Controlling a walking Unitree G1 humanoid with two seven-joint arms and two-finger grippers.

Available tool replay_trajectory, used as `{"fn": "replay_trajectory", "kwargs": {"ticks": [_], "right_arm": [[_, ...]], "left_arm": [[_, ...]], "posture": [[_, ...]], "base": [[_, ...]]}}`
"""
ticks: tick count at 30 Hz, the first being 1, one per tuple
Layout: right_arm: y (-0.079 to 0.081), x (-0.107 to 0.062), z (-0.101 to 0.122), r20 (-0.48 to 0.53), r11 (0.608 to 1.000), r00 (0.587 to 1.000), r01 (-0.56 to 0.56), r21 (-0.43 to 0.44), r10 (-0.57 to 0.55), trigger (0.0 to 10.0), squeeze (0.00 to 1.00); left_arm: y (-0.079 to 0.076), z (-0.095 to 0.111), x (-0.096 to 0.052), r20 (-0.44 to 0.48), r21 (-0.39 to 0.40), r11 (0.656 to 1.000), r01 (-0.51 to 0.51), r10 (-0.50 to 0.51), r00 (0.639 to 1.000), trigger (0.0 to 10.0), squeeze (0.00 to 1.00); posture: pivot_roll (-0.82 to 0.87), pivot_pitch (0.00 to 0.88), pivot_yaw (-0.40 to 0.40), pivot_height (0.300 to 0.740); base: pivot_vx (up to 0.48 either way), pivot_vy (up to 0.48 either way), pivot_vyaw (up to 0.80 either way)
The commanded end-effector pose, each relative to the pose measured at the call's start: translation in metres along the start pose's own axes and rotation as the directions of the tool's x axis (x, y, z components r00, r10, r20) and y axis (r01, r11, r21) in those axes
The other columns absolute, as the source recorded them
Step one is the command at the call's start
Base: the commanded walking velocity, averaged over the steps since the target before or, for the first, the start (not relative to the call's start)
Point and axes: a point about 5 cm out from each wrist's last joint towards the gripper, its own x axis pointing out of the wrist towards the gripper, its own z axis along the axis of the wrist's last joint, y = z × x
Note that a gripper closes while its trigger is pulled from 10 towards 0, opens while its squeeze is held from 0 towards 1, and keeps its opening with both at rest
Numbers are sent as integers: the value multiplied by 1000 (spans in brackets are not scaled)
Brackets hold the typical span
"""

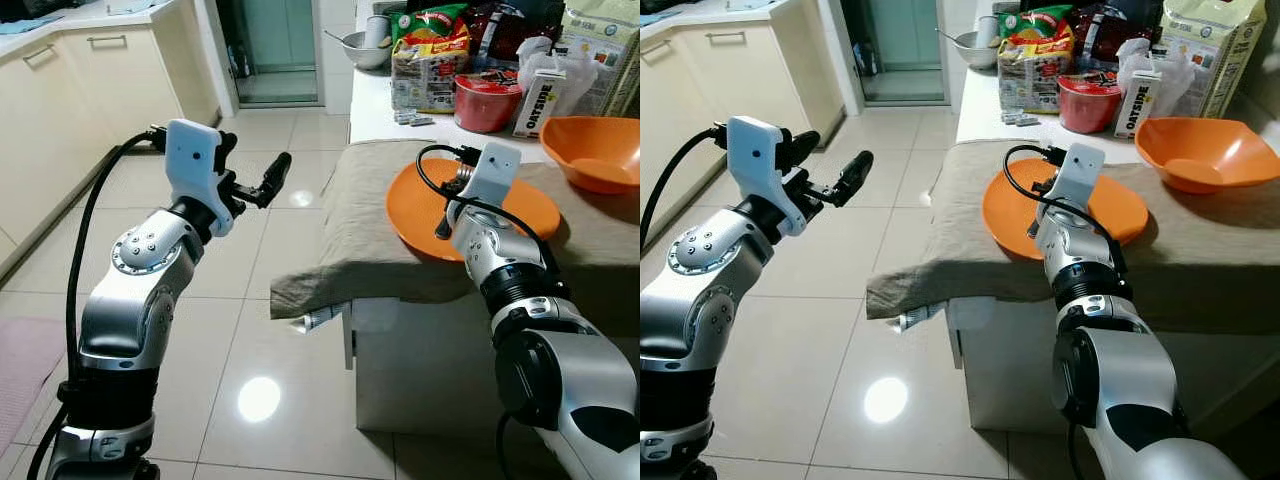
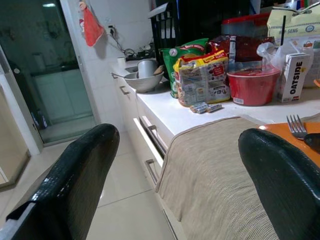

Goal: Setting the table

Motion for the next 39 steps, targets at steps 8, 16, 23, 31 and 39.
{"fn": "replay_trajectory", "kwargs": {"ticks": [8,16,23,31,39], "right_arm": [[-8,-4,-59,-223,1000,975,10,-11,-12,0,0],[22,-9,14,225,977,970,-46,-207,94,0,0],[33,-18,37,372,967,917,-48,-250,141,0,0],[43,-34,61,548,957,811,-50,-284,205,0,0],[52,-58,87,717,947,646,-33,-318,263,0,0]], "left_arm": [[5,2,2,-10,-13,1000,-22,22,1000,10000,0],[7,2,2,-7,-17,999,-28,28,1000,10000,0],[7,4,3,-3,-17,999,-30,30,1000,10000,0],[5,3,3,2,-8,999,-35,35,999,10000,0],[5,4,4,23,6,998,-57,57,998,10000,0]], "posture": [[-123,0,136,740],[-121,0,138,740],[-122,0,136,740],[-123,0,133,740],[-124,0,129,740]], "base": [[0,0,0],[0,0,0],[0,0,0],[0,0,0],[0,0,0]]}}
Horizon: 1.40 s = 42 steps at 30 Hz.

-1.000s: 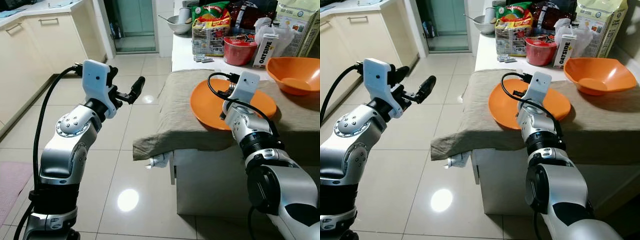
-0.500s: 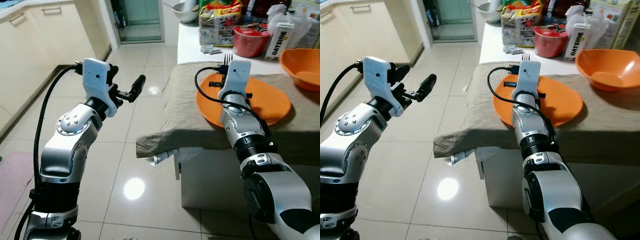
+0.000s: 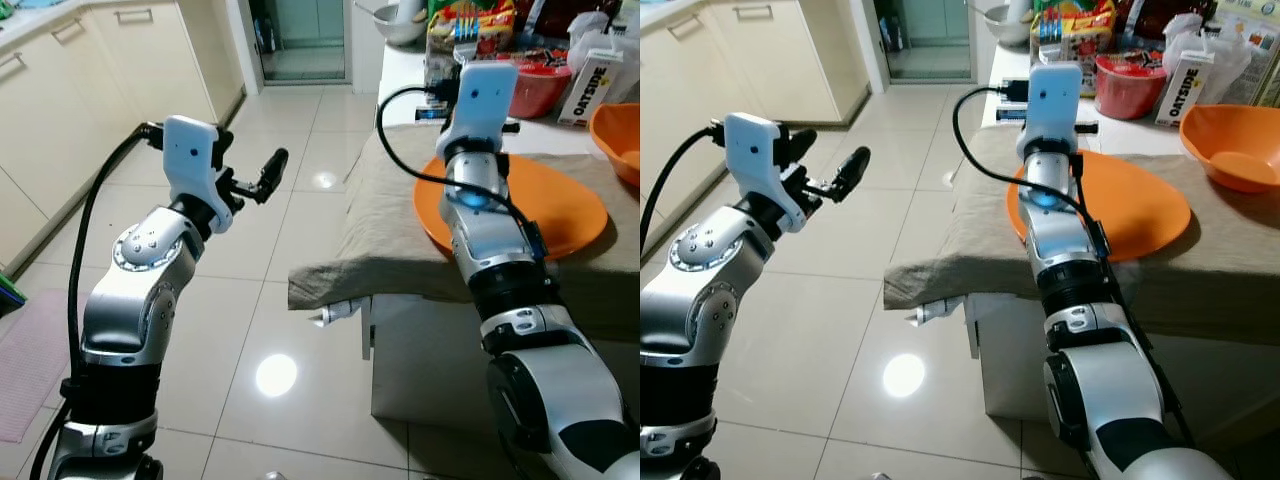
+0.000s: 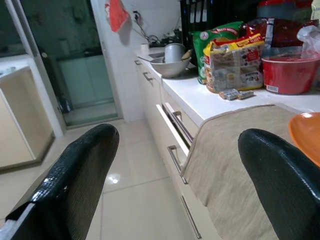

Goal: Setting the table

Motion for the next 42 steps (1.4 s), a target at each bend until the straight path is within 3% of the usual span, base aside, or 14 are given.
{"fn": "replay_trajectory", "kwargs": {"ticks": [1,7,10,13,20,25,31,36,42], "right_arm": [[3,-3,8,66,1000,998,-8,-12,9,0,0],[0,-11,20,172,999,985,8,-40,-1,0,0],[-3,-29,38,311,995,950,38,-91,-8,0,0],[-3,-35,42,343,993,939,38,-108,2,0,0],[-3,-60,44,449,970,888,16,-242,98,0,0],[-6,-75,40,471,944,868,11,-330,155,0,0],[-6,-104,22,431,905,876,-13,-426,215,0,0],[-9,-120,9,384,883,891,-37,-469,241,0,0],[-7,-125,3,355,880,906,-40,-473,231,0,0]], "left_arm": [[4,3,0,23,9,999,-36,36,999,10000,0],[5,4,-4,65,35,996,-77,75,995,10000,0],[7,-2,-11,76,36,992,-125,122,990,10000,0],[7,-4,-13,77,35,990,-137,134,988,10000,0],[12,-5,-21,137,82,971,-226,213,967,10000,0],[14,-11,-28,136,83,964,-253,241,961,10000,0],[13,-31,-41,51,21,966,-259,258,965,10000,0],[5,-44,-49,-9,-45,968,-246,246,969,10000,0],[-4,-54,-55,-44,-104,966,-237,234,971,10000,0]], "posture": [[-125,0,128,740],[-123,0,126,740],[-124,0,124,740],[-124,0,123,740],[-127,0,115,740],[-127,0,111,740],[-122,0,105,740],[-123,0,105,740],[-124,0,106,740]], "base": [[0,0,0],[0,0,0],[0,0,0],[0,0,0],[0,0,0],[0,0,0],[0,0,0],[0,0,0],[0,0,0]]}}
